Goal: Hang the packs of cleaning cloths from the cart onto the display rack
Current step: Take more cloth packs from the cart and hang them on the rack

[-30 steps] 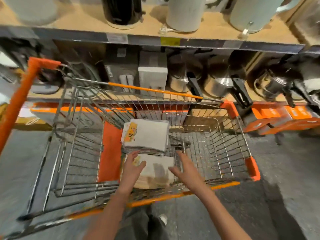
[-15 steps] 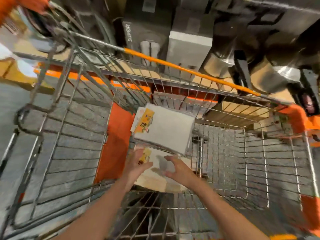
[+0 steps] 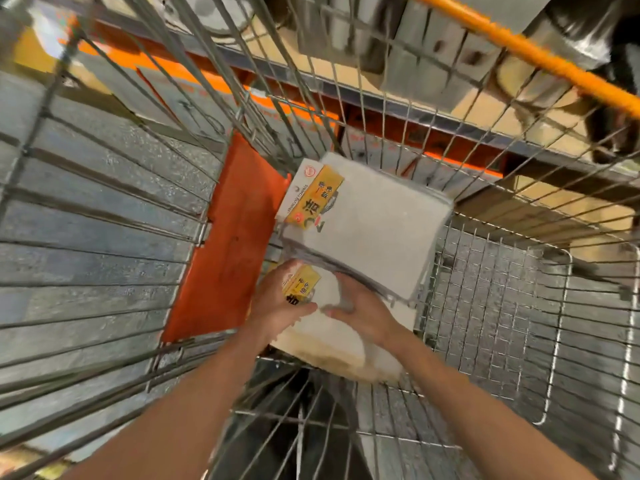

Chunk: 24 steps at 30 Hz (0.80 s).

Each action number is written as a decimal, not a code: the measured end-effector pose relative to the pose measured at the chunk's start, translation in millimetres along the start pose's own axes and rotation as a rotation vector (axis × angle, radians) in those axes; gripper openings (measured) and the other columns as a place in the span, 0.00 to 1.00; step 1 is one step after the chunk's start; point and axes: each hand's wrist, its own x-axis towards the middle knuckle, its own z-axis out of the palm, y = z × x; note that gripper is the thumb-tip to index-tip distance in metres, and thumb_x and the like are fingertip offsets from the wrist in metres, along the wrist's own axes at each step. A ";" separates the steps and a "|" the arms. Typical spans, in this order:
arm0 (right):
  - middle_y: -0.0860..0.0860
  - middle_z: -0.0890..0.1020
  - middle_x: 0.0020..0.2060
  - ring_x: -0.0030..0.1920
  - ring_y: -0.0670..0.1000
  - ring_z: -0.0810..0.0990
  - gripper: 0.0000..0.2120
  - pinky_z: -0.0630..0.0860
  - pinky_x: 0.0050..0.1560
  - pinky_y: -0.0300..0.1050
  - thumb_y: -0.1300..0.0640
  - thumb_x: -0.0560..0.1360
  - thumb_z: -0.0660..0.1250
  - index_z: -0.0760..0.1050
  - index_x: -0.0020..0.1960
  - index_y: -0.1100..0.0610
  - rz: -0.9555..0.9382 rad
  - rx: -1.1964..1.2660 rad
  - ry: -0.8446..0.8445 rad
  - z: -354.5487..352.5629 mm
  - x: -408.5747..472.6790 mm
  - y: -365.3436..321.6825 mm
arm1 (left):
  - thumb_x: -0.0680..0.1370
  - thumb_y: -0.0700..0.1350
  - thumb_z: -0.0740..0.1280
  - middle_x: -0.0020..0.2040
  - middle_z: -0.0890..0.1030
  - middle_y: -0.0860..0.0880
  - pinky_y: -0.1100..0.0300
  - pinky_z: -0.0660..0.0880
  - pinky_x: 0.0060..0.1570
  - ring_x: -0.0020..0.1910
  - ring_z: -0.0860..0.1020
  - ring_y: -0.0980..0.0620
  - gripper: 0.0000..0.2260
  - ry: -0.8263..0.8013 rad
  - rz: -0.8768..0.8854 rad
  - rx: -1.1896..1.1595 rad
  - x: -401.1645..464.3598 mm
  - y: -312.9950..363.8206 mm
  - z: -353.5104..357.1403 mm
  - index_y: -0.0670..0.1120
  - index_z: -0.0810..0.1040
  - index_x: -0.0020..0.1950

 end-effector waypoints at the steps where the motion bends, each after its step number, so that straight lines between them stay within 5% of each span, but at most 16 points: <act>1: 0.49 0.63 0.73 0.72 0.49 0.62 0.38 0.58 0.63 0.33 0.47 0.73 0.69 0.54 0.76 0.53 -0.010 -0.008 0.013 0.9 2.3 0.2 | 0.67 0.39 0.78 0.69 0.69 0.51 0.49 0.70 0.66 0.66 0.70 0.50 0.37 -0.002 -0.010 -0.006 -0.1 -1.1 -0.7 0.56 0.66 0.72; 9: 0.51 0.63 0.72 0.72 0.52 0.59 0.41 0.56 0.70 0.41 0.50 0.69 0.73 0.55 0.75 0.52 -0.018 -0.121 -0.110 35.7 6.6 5.6 | 0.53 0.52 0.76 0.67 0.72 0.49 0.45 0.75 0.61 0.64 0.75 0.49 0.48 0.012 -0.091 -0.140 6.4 -33.7 2.8 0.60 0.63 0.72; 12: 0.52 0.60 0.73 0.72 0.53 0.57 0.50 0.56 0.71 0.45 0.40 0.60 0.72 0.54 0.76 0.52 -0.018 -0.156 -0.079 32.7 16.3 3.3 | 0.51 0.51 0.77 0.66 0.74 0.49 0.46 0.75 0.60 0.64 0.75 0.50 0.50 -0.003 -0.112 -0.127 11.2 -46.5 5.8 0.63 0.63 0.71; 15: 0.53 0.67 0.69 0.69 0.54 0.64 0.51 0.63 0.68 0.47 0.37 0.55 0.69 0.58 0.73 0.54 0.045 -0.177 -0.032 28.2 30.3 3.0 | 0.54 0.44 0.78 0.63 0.77 0.50 0.45 0.74 0.62 0.62 0.76 0.51 0.43 -0.025 -0.077 -0.118 5.6 -32.3 1.2 0.59 0.68 0.67; 19: 0.50 0.72 0.66 0.66 0.52 0.69 0.47 0.69 0.64 0.49 0.35 0.53 0.68 0.64 0.69 0.50 0.091 -0.143 -0.018 30.7 39.5 3.2 | 0.66 0.34 0.76 0.66 0.73 0.51 0.49 0.70 0.66 0.65 0.72 0.50 0.42 -0.024 -0.110 -0.106 -6.3 -12.5 -5.4 0.54 0.60 0.74; 24: 0.53 0.72 0.65 0.66 0.54 0.68 0.42 0.67 0.65 0.48 0.44 0.60 0.75 0.65 0.70 0.53 0.115 -0.130 -0.066 26.2 40.3 6.4 | 0.69 0.37 0.74 0.63 0.76 0.52 0.44 0.77 0.57 0.56 0.79 0.45 0.41 -0.018 -0.165 -0.017 -6.9 -15.8 -12.7 0.62 0.57 0.74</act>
